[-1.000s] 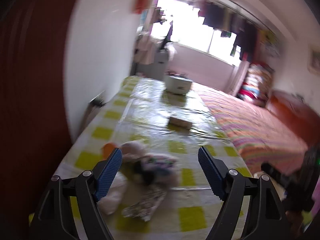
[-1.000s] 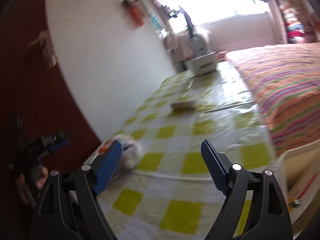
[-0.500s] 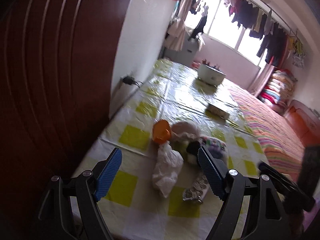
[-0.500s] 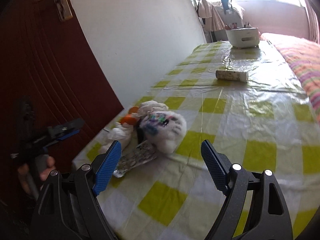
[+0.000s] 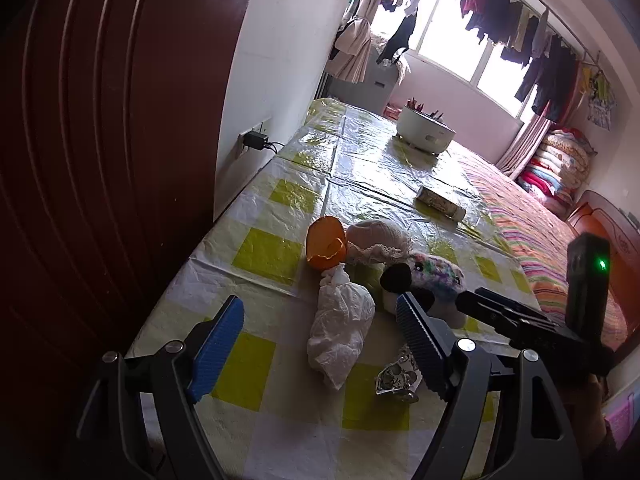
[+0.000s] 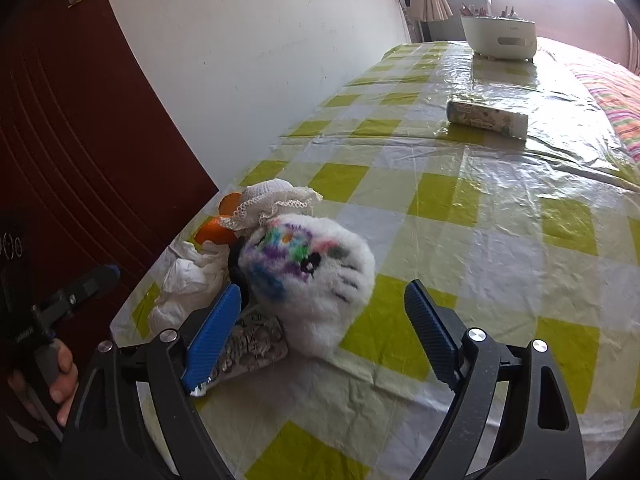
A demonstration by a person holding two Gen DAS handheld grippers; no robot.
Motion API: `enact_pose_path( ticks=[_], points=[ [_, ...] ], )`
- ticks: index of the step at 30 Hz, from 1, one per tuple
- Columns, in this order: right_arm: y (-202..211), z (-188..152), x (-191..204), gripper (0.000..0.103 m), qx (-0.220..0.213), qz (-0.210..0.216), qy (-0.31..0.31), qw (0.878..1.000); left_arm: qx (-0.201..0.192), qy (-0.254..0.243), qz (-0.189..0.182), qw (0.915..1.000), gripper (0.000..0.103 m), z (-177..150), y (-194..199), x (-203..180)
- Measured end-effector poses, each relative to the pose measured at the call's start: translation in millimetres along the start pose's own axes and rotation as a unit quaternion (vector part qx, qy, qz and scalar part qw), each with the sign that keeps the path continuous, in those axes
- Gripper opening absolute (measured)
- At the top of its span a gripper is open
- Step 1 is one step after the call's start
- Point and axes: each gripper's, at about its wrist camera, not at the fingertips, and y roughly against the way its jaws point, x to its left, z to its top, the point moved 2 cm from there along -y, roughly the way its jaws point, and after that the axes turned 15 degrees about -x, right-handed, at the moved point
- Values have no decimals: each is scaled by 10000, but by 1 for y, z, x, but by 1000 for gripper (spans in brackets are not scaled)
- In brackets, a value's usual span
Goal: Collect trash
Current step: 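Grasp the white plush cat toy with the right tool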
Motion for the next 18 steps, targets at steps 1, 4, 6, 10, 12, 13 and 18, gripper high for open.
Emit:
enact_pose_path(
  ticks=[1,4,6,10,12,13,18],
  points=[
    [0,1,2,85,24,19,-37,10000,8,-17,3,10000,76,0,-1,0],
    [-10,2,5,85,120,12,-36,9999,35,-90,16,10000,76,-2,-3,-2],
    [-17,3,8,85,170,8,-2,9999,39,-137,31,9999,76,-3,-5,-3],
    [-31,0,9,85,309,-38,39,9995,72,-212,46,9997,76,-5,-6,-4],
    [-36,-3,7,85,393,-28,20,9992,93,-235,51,9997,76,-6,-8,-5],
    [-37,-4,7,85,386,-36,10,9992,113,-246,49,9996,76,-6,-8,-5],
    [-30,-2,10,58,320,48,83,9994,170,-237,30,9996,76,-9,-13,-5]
  ],
)
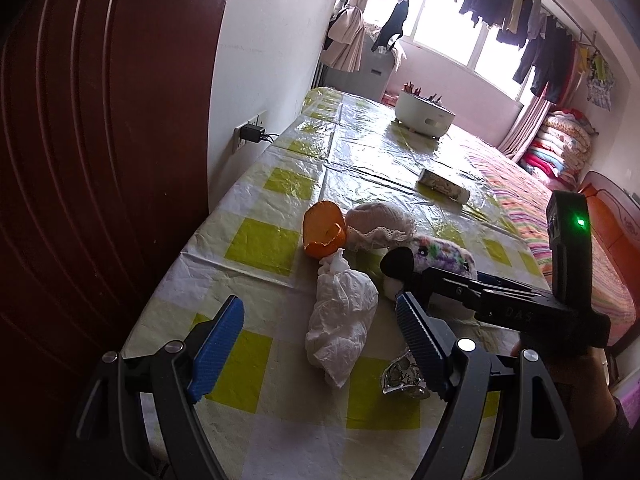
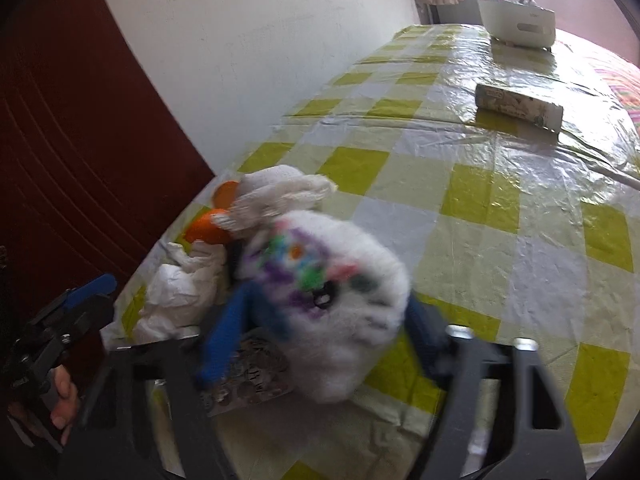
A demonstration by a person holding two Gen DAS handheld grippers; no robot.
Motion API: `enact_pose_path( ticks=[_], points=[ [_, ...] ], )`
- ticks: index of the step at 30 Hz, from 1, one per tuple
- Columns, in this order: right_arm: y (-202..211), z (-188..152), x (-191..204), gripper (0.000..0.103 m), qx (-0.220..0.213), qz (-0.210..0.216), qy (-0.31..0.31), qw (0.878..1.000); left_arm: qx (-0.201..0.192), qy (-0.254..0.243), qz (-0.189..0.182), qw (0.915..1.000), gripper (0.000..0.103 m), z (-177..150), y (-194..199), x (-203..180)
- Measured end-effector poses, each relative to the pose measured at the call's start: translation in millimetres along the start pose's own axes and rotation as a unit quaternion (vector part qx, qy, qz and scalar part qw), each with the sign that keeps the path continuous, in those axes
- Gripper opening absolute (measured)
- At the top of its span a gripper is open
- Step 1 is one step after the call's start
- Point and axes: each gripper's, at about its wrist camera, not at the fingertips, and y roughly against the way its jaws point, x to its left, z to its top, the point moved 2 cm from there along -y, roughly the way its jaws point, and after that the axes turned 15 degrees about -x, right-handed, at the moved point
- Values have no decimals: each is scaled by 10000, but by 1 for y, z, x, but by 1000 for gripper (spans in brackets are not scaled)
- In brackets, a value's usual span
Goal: Collect trash
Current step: 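Grasp the white plush cat toy with the right tool, then grasp the crumpled white plastic bag with the left tool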
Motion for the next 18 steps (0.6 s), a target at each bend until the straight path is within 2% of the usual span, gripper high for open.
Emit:
enact_pose_path(
  ticks=[3,9,15,18],
  points=[
    [11,3,3,54,-153,-16,72,9999,55,-4,1,10000,76,-2,-5,0],
    [37,7,-10,54,-447,249,-496,9975,171,-40,-32,9998,76,-4,-15,-5],
    [58,7,-16,54,-663,454,-781,9937,238,-209,-66,9995,76,-7,-24,-18],
    [65,6,-13,54,-730,487,-731,9935,296,-339,-7,9990,76,-9,-30,-23]
  ],
)
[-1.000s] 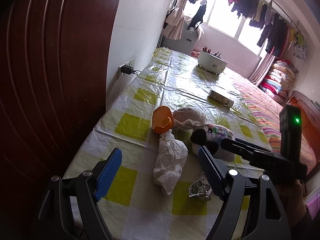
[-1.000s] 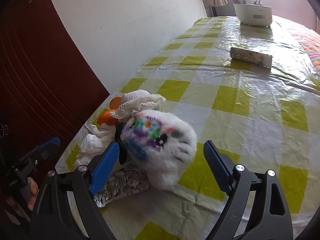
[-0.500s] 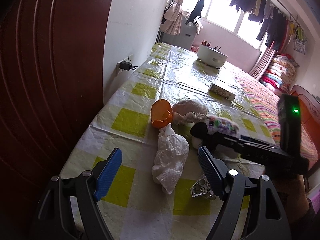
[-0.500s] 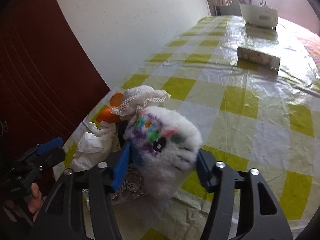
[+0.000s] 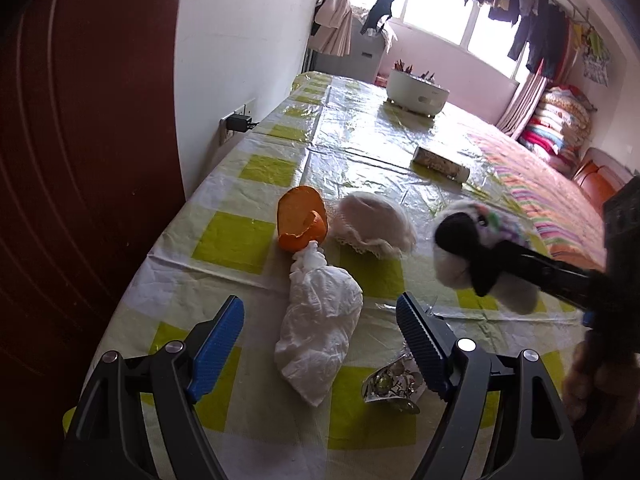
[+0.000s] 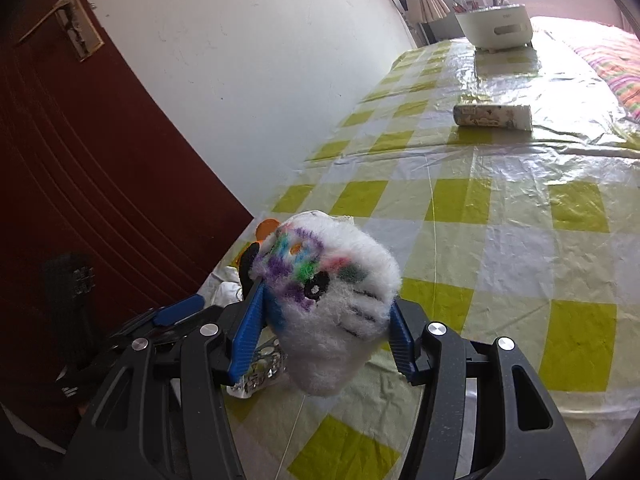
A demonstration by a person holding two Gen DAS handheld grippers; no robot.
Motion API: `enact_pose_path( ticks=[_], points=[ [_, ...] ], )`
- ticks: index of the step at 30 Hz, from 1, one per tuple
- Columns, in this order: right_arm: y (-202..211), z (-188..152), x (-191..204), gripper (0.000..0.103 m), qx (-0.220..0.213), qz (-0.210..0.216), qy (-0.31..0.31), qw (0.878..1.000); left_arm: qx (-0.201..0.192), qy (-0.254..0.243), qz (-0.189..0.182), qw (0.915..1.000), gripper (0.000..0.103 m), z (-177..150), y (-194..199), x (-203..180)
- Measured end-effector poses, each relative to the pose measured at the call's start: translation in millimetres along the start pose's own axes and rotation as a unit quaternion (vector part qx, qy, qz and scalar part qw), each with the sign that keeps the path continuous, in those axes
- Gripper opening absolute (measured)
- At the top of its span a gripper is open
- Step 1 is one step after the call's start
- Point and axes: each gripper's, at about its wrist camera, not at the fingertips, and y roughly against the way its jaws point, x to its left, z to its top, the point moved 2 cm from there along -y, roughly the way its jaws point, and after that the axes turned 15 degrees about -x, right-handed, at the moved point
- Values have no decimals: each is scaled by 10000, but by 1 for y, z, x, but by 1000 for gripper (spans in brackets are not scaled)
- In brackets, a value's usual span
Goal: Collect trash
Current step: 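Grasp the crumpled white plastic bag with the left tool, then carry the plush cat over the cream bin and open the right tool while the left tool holds the bag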
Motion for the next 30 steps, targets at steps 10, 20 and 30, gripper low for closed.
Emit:
enact_pose_path(
  ticks=[10,20,30],
  points=[
    [22,1,11,55,-229,209,113,9995,170,-19,2,9999,56,-3,-14,-8],
    [56,10,-7,55,-654,-24,36,9978,127,122,95,9998,23,-3,-17,-9],
    [154,23,-22,55,-1816,-450,-65,9823,-1298,319,-340,9905,23,25,32,-49]
  ],
)
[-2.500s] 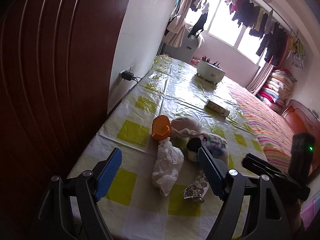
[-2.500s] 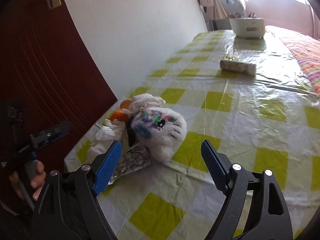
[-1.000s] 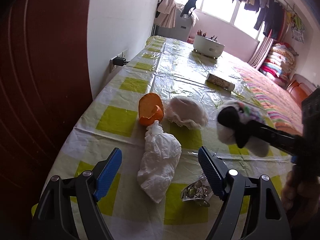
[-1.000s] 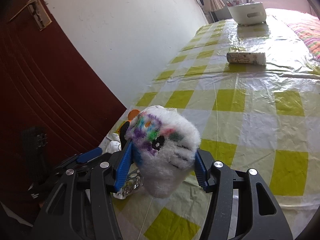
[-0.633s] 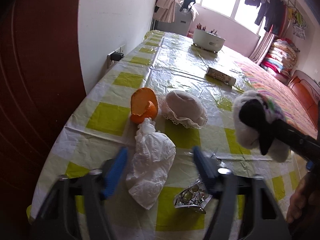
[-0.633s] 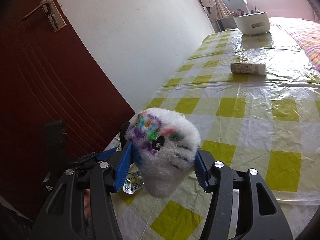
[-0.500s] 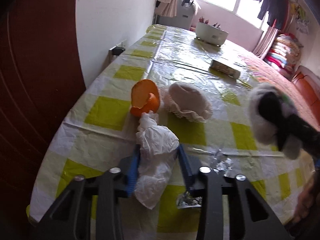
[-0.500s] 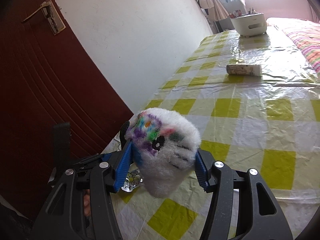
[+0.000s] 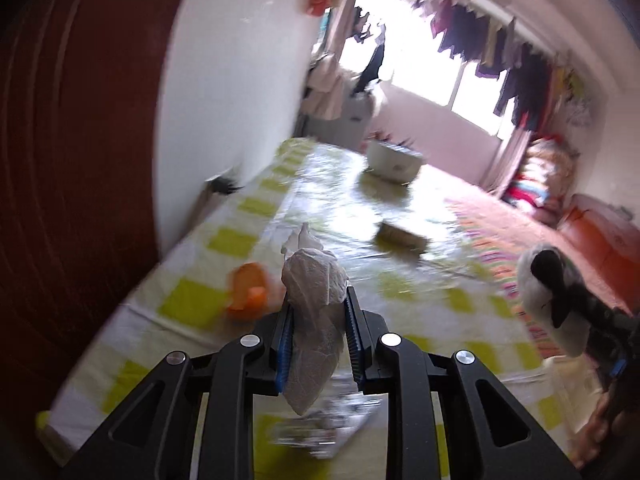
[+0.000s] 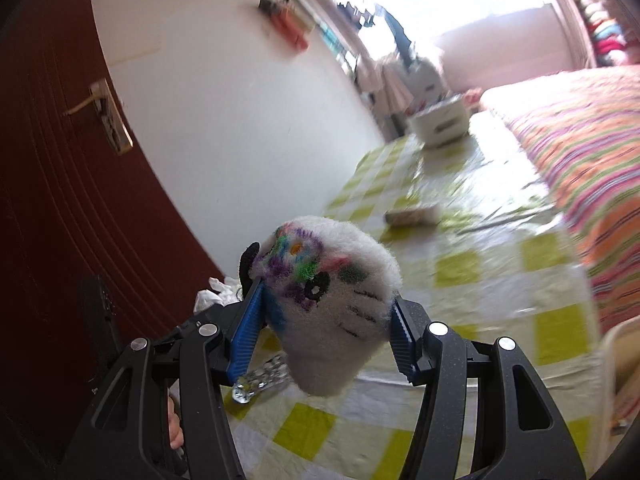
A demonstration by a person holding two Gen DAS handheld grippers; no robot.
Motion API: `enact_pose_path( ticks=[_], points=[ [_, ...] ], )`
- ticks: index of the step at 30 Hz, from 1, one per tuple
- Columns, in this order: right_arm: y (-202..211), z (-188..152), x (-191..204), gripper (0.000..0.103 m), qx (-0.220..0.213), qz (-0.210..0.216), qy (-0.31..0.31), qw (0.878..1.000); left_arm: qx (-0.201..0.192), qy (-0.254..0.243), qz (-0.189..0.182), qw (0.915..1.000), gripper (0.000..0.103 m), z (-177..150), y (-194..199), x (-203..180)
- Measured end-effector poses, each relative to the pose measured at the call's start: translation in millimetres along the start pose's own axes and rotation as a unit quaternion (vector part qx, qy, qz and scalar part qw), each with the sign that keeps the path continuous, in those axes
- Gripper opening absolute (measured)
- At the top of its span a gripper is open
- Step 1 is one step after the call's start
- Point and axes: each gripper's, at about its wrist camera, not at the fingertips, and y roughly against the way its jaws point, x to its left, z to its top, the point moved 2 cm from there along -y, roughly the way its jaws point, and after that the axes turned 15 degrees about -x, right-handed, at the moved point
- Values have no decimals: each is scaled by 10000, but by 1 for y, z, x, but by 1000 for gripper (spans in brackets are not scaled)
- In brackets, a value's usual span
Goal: Collect trash
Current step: 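Carry the plush cat over the cream bin and open the right tool while the left tool holds the bag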
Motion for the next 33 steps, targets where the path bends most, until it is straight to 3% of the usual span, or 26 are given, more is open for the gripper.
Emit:
enact_pose_path(
  ticks=[8,18,26,33],
  points=[
    [47,18,-43,55,-533,-511,-148,9972,340,-518,-989,9932,23,-24,-7,-97],
    [86,40,-63,55,-1038,-788,-251,9912,752,-855,-1807,9769,23,-54,-2,-186],
    [132,50,-117,56,-1484,-1488,-393,9769,936,-1075,-2322,9622,23,-74,10,-240],
    [165,54,-161,56,-1815,-2357,-437,9537,1033,-1234,-2765,9474,23,-83,14,-293]
  ],
)
